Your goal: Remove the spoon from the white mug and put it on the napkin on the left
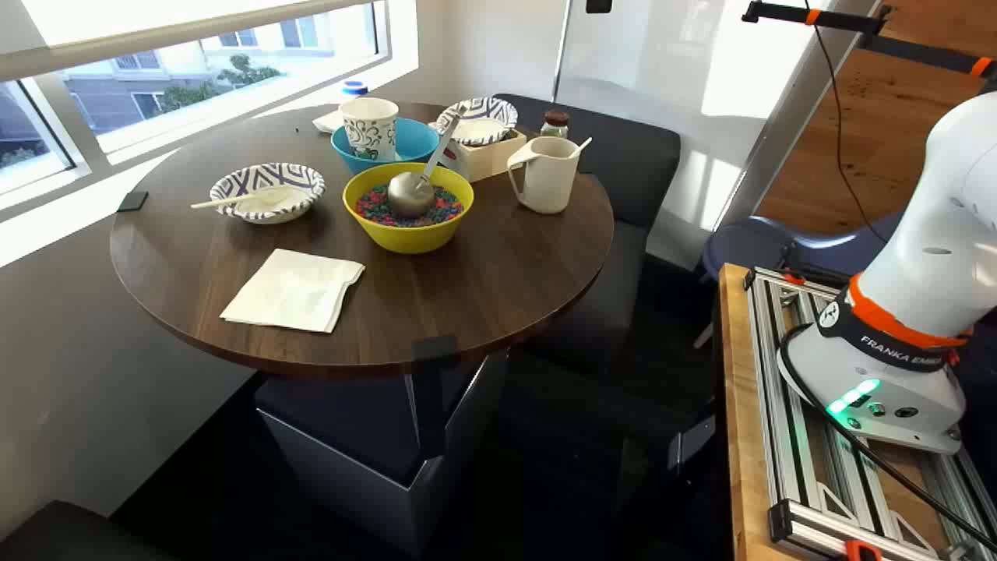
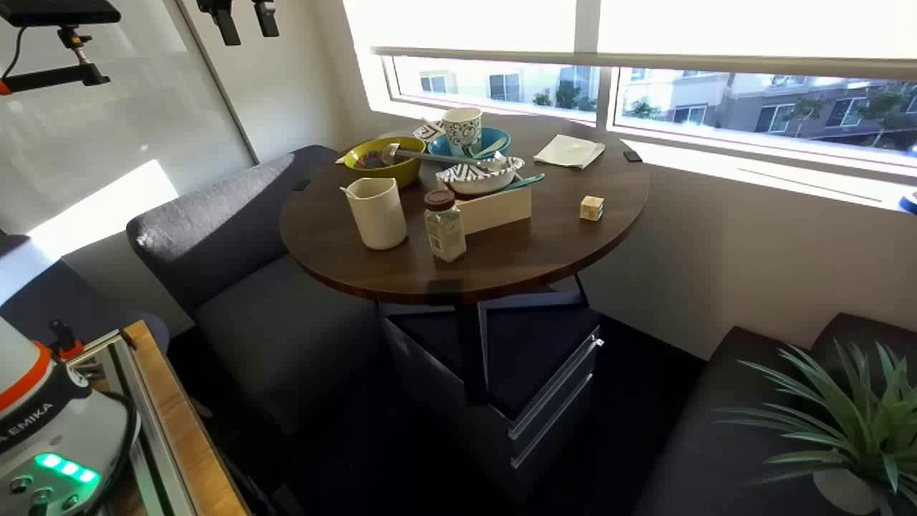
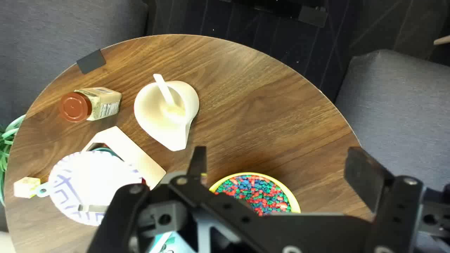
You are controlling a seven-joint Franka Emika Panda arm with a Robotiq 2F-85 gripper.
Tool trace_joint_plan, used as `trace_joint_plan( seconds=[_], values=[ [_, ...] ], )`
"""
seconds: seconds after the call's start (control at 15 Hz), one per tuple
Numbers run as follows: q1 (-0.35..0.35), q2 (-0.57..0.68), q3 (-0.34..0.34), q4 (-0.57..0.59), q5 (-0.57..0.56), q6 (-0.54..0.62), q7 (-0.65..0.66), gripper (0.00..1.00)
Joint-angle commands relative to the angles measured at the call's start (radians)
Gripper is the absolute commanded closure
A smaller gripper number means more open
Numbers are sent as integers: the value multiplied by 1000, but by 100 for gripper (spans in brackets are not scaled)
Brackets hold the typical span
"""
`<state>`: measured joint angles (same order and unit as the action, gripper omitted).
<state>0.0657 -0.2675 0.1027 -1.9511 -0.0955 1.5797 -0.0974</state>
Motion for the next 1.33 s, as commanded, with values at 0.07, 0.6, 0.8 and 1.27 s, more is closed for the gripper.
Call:
trace_joint_plan(
  seconds=[0.07,0.6,0.8,1.27],
  values=[
    [9,2,-7,3,-2,-3,2,0],
    [14,-29,-12,-91,6,94,-12,0],
    [9,-66,-23,-226,9,213,-12,0],
    [-25,-58,-111,-450,13,474,-110,0]
  ],
)
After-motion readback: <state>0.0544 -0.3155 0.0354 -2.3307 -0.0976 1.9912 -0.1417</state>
